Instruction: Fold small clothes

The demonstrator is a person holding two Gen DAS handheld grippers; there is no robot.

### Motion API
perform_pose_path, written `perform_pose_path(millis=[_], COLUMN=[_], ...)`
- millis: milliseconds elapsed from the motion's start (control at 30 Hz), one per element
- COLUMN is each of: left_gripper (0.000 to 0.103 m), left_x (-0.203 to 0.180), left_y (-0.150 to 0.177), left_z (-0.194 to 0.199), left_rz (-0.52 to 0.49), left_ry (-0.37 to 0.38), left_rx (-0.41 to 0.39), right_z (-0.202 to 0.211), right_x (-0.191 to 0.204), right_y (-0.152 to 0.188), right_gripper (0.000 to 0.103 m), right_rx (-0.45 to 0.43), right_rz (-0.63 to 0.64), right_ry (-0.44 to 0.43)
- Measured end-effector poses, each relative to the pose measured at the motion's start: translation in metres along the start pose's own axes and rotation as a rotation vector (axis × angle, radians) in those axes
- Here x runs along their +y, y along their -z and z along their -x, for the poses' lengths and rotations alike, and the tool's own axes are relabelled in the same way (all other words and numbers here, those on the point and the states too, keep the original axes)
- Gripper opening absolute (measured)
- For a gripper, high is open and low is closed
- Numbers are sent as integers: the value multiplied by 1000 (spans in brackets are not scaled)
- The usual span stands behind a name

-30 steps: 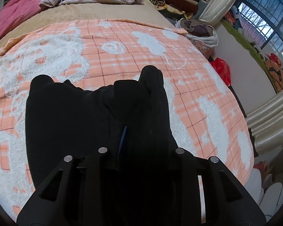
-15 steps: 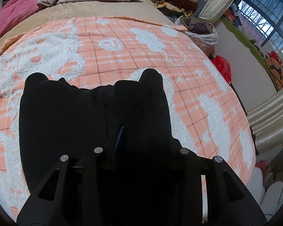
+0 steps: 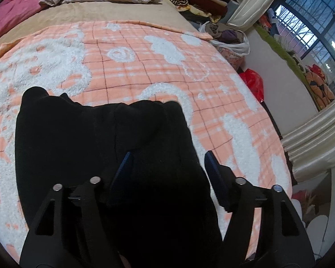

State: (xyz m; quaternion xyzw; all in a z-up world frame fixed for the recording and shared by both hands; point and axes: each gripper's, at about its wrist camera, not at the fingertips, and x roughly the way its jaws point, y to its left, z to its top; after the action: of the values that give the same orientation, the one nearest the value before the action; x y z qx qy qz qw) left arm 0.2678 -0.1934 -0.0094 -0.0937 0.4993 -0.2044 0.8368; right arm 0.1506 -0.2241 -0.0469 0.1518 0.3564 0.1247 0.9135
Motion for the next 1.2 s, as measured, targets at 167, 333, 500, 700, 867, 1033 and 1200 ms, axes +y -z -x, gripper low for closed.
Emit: perform_pose_path(millis=[167, 333, 500, 700, 867, 1033, 1200], left_gripper=[66, 78, 80, 80, 81, 81, 81], left_x=[0, 5, 13, 44, 84, 111, 118], left_y=[-2, -3, -5, -2, 16, 40, 58], left_z=[5, 20, 45, 75, 84, 80, 74], left_rz=[5, 35, 39, 51, 88, 123, 115], left_ry=[13, 50, 56, -28, -134, -165, -166], left_rx=[-7, -48, -107, -199, -207, -172, -139], right_z=[1, 1, 4, 6, 9, 3, -28], right_x=[1, -1, 0, 1, 0, -14, -18], right_y=[1, 0, -6, -11, -17, -38, -70], right_gripper=[29, 39, 53, 67, 78, 90, 91], right_rx=[-1, -9, -22, -22, -13, 32, 169], right_rz=[0, -11, -21, -19, -38, -114, -63], right_ry=[3, -5, -20, -33, -67, -123, -113])
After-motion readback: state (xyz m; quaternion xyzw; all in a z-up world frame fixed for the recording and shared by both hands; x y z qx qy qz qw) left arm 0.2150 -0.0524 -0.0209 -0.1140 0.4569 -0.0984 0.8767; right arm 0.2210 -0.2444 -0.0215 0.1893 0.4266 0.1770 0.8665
